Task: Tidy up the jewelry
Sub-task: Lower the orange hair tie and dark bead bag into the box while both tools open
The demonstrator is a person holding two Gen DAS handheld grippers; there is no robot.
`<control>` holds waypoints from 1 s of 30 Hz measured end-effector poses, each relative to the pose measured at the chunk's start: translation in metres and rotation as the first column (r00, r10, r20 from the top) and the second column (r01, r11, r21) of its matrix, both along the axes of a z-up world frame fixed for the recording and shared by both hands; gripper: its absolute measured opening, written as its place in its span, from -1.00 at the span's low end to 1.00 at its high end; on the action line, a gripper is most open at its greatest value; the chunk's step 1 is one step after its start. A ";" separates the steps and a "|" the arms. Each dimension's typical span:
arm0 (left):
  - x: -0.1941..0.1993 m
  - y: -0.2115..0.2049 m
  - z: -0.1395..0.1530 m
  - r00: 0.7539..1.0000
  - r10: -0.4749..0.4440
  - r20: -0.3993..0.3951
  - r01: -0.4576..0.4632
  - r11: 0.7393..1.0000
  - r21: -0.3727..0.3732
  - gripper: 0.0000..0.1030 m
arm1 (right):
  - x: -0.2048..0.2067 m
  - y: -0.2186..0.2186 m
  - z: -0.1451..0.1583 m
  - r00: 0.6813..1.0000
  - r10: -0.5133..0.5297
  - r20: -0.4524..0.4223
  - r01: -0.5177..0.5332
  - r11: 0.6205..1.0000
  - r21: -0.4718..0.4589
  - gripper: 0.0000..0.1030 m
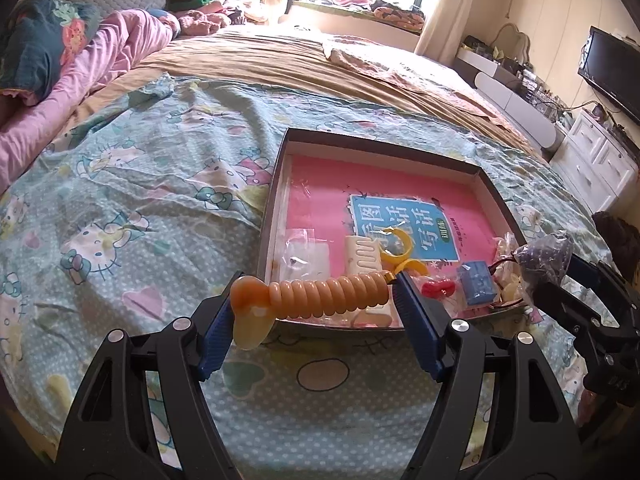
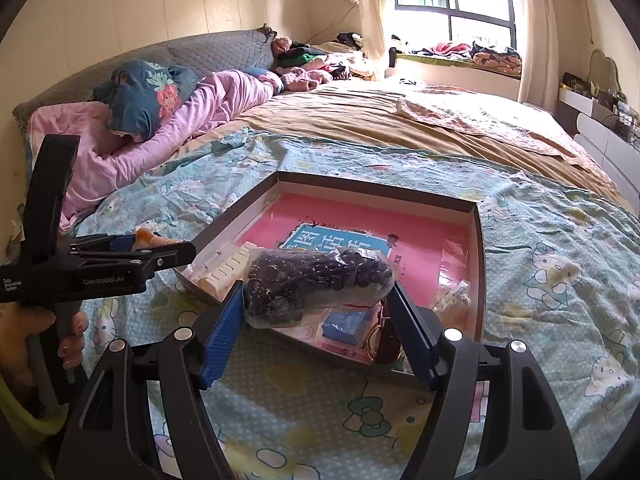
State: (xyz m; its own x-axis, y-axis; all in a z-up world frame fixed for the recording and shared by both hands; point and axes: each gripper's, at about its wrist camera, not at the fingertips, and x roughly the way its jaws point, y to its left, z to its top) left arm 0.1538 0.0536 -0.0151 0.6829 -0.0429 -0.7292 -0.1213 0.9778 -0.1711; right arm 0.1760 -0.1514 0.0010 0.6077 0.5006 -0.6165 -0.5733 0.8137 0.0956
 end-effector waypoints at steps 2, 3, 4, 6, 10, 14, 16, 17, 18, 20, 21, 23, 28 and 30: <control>0.004 0.001 -0.002 1.000 -0.004 -0.007 0.004 1.000 0.000 0.27 | 0.003 0.002 -0.002 1.000 0.003 0.003 -0.003 1.000 -0.010 0.36; 0.006 0.001 -0.003 1.000 -0.004 -0.011 0.004 1.000 0.004 0.28 | 0.004 0.004 -0.002 1.000 0.005 0.004 -0.005 1.000 -0.017 0.36; 0.008 0.001 -0.004 1.000 -0.005 -0.016 0.005 1.000 0.007 0.28 | 0.004 0.005 -0.004 1.000 0.006 0.005 -0.006 1.000 -0.024 0.36; 0.012 0.002 -0.007 1.000 -0.005 -0.024 0.005 1.000 0.005 0.28 | 0.006 0.008 -0.006 1.000 0.012 0.007 -0.012 0.999 -0.040 0.36; 0.016 0.004 -0.013 0.999 -0.007 -0.040 0.008 1.000 0.004 0.28 | 0.006 0.016 -0.013 1.000 0.024 0.014 -0.023 0.997 -0.077 0.36; 0.019 0.007 -0.017 0.999 -0.007 -0.049 0.007 1.000 -0.004 0.28 | 0.006 0.023 -0.019 0.999 0.030 0.021 -0.028 0.993 -0.119 0.36; 0.019 0.007 -0.018 0.999 -0.007 -0.049 0.007 1.000 -0.006 0.28 | 0.007 0.026 -0.023 0.999 0.033 0.020 -0.030 0.990 -0.135 0.36; 0.019 0.007 -0.018 0.999 -0.009 -0.049 0.008 1.000 -0.006 0.28 | 0.008 0.027 -0.025 0.999 0.034 0.019 -0.031 0.990 -0.140 0.36; 0.019 0.007 -0.018 0.999 -0.009 -0.049 0.009 1.000 -0.006 0.28 | 0.008 0.028 -0.026 0.999 0.036 0.018 -0.033 0.989 -0.145 0.36; 0.020 0.007 -0.019 0.999 -0.010 -0.049 0.010 1.000 -0.008 0.28 | 0.010 0.031 -0.029 0.999 0.037 0.017 -0.034 0.986 -0.161 0.36; 0.021 0.008 -0.019 0.999 -0.009 -0.050 0.009 1.000 -0.009 0.28 | 0.010 0.032 -0.030 0.999 0.038 0.019 -0.035 0.985 -0.167 0.36; 0.021 0.008 -0.020 0.999 -0.010 -0.051 0.009 1.000 -0.012 0.28 | 0.011 0.036 -0.032 0.999 0.039 0.037 -0.032 0.982 -0.188 0.36; 0.022 0.007 -0.020 0.999 -0.015 -0.048 0.014 1.000 -0.011 0.29 | 0.014 0.040 -0.033 0.998 0.043 0.048 -0.032 0.978 -0.208 0.37; 0.021 0.007 -0.020 0.999 -0.015 -0.048 0.015 1.000 -0.012 0.29 | 0.015 0.040 -0.034 0.998 0.041 0.045 -0.030 0.977 -0.211 0.39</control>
State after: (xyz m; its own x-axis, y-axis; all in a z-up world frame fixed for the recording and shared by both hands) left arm 0.1753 0.0602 -0.0348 0.6461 -0.0615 -0.7607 -0.1152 0.9775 -0.1769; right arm 0.1915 -0.1110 -0.0327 0.6240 0.3844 -0.6803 -0.6018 0.7918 -0.1046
